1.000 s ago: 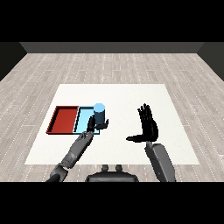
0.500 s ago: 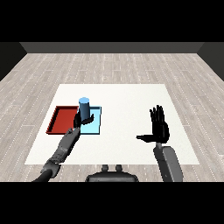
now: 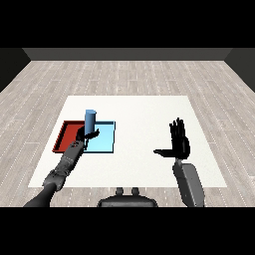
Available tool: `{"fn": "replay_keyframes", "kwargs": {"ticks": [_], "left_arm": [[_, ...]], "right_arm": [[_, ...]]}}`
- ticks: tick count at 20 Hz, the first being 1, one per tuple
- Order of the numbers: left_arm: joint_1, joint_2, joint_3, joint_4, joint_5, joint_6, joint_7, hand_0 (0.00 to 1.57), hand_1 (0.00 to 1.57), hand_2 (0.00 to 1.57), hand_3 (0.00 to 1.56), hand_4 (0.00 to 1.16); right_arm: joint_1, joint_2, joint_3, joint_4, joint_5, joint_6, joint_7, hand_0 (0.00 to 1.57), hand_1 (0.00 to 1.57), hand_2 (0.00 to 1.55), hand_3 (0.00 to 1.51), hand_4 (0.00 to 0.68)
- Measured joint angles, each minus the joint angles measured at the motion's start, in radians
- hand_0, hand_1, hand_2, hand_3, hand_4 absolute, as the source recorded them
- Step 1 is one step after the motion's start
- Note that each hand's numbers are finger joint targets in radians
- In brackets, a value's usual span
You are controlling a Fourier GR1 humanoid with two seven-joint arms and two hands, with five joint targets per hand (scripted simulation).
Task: Pick the blue can and put it in the blue box
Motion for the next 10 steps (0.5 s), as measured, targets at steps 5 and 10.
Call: {"fn": "replay_keyframes", "kwargs": {"ticks": [5,10], "left_arm": [[-0.060,-0.039,-0.017,0.146,-0.050,0.025,0.055,1.38,1.38,1.30,1.00,0.88],[-0.077,-0.052,-0.034,0.213,-0.087,0.010,0.063,1.54,1.54,1.42,0.34,0.84]], "right_arm": [[-0.023,0.011,-0.022,0.089,-0.002,0.020,-0.030,0.00,0.00,0.00,0.00,0.000],[-0.007,0.017,-0.041,0.122,-0.017,0.048,-0.057,0.00,0.00,0.00,0.00,0.000]]}}
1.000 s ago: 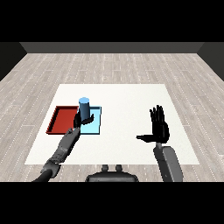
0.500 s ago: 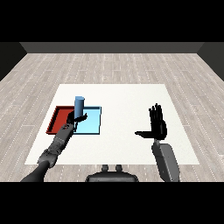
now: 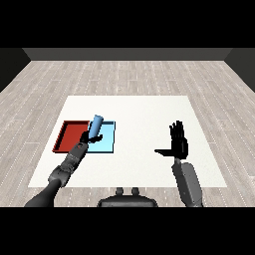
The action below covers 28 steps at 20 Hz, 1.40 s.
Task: Pick the blue can and put it in the blue box
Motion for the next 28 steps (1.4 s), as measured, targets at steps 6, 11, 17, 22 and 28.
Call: {"fn": "replay_keyframes", "kwargs": {"ticks": [6,11,17,22,28], "left_arm": [[-0.018,-0.005,0.002,0.026,-0.013,-0.017,0.026,0.32,0.32,0.38,0.47,0.77],[-0.032,-0.017,-0.014,0.042,-0.040,-0.001,0.062,0.00,0.00,0.00,0.00,0.00],[0.023,-0.047,0.047,-0.017,0.004,0.157,-0.049,0.00,0.00,0.00,0.00,0.00],[0.059,-0.049,0.124,-0.158,0.070,0.245,-0.256,0.00,0.00,0.00,0.00,0.00],[0.155,-0.075,0.140,-0.413,0.124,0.098,-0.517,0.00,0.00,0.00,0.00,0.00]], "right_arm": [[-0.021,-0.005,-0.011,0.002,0.000,0.004,0.005,0.00,0.00,0.00,0.00,0.000],[-0.010,0.009,-0.002,0.002,0.002,0.015,-0.005,0.00,0.00,0.00,0.00,0.000],[0.009,0.010,-0.008,-0.028,-0.012,0.030,0.002,0.00,0.00,0.00,0.00,0.000],[-0.006,0.002,-0.025,-0.025,-0.028,0.043,0.007,0.00,0.00,0.00,0.00,0.000],[-0.004,-0.009,-0.017,-0.025,-0.015,0.044,0.024,0.00,0.00,0.00,0.00,0.000]]}}
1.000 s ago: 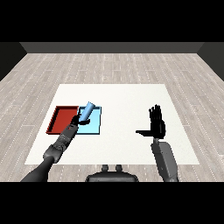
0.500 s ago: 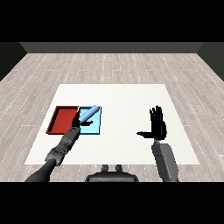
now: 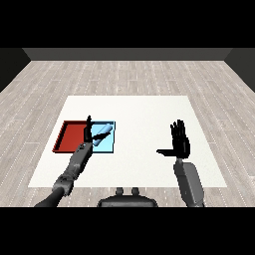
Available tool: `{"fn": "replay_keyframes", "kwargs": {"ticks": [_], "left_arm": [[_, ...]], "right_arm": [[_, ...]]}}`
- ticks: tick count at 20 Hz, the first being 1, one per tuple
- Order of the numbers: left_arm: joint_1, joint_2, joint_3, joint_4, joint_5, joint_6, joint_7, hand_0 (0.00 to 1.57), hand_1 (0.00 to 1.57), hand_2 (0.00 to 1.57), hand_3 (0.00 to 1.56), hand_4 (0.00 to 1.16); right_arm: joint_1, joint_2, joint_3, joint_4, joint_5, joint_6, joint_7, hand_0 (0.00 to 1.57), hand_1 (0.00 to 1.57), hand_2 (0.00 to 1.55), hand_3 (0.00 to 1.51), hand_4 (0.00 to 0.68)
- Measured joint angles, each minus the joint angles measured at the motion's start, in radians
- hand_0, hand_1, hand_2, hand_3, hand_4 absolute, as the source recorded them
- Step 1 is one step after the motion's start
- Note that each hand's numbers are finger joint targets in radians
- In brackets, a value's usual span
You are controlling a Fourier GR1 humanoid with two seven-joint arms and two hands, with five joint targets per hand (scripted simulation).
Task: Pick the blue can and put it in the blue box
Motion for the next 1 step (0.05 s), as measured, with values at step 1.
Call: {"fn": "replay_keyframes", "kwargs": {"ticks": [1], "left_arm": [[0.024,-0.012,-0.007,-0.045,0.007,-0.028,-0.030,0.00,0.00,0.00,0.00,0.00]], "right_arm": [[0.001,-0.003,0.002,0.003,0.005,0.001,0.002,0.00,0.00,0.00,0.00,0.000]]}}
